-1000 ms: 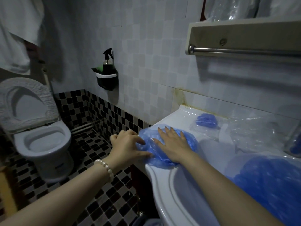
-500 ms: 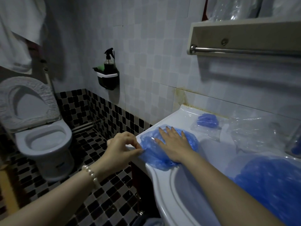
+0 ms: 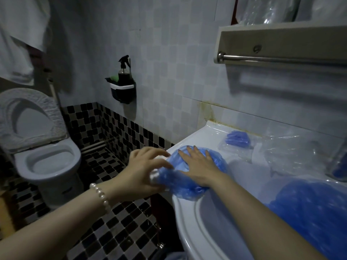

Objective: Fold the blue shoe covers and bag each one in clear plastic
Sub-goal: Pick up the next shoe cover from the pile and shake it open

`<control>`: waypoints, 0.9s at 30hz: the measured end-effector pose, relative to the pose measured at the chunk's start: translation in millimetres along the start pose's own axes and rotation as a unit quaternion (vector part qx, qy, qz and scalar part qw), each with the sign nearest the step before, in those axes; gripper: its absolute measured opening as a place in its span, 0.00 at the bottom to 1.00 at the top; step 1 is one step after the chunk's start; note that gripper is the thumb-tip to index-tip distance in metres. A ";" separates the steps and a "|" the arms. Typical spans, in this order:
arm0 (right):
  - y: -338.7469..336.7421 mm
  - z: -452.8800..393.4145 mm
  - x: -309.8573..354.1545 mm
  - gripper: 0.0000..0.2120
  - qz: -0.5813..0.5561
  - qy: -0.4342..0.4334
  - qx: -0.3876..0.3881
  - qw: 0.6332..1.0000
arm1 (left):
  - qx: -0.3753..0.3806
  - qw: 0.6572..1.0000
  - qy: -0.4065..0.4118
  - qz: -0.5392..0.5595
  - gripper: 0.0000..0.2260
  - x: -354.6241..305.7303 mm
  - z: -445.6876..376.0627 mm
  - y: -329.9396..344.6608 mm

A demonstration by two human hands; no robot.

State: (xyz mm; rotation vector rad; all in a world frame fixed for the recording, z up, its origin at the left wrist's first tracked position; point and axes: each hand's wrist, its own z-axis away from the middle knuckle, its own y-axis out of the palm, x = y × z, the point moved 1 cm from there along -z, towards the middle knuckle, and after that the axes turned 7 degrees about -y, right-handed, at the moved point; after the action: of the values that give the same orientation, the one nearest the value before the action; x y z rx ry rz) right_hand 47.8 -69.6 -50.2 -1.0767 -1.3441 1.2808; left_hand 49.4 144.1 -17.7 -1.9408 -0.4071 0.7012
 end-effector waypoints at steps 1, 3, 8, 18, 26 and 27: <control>0.6 -0.4 -0.6 0.38 -0.006 -0.015 -0.005 1.000 | 0.019 1.000 0.008 -0.019 0.15 -3.1 -3.0 4.0; 0.1 -1.0 -0.7 0.39 -0.023 -0.040 -0.019 0.999 | 0.021 0.999 0.027 -0.003 0.08 -5.9 -7.0 11.0; -7.4 -7.5 3.6 0.30 -0.071 -0.102 -0.073 0.990 | 0.003 0.996 0.064 0.068 0.06 -14.9 -16.2 16.6; -96.9 51.9 -0.2 0.06 -0.316 -0.074 0.018 0.946 | 0.002 0.999 -0.012 -0.047 0.13 -45.2 -32.3 44.7; -44.7 68.3 -6.1 0.14 -0.254 -0.057 -0.053 0.964 | 0.014 0.963 -0.096 0.249 0.14 -21.3 -30.5 15.0; -43.9 67.9 -8.0 0.12 -0.270 -0.055 -0.049 0.960 | 0.023 0.960 -0.114 0.254 0.13 -14.6 -29.5 11.5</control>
State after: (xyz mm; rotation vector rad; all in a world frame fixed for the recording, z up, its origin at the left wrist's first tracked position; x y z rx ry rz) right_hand -17.3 -90.8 -6.5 -0.6360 -1.6566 0.8808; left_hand 56.5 110.2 -13.6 -1.9388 -0.0189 1.2621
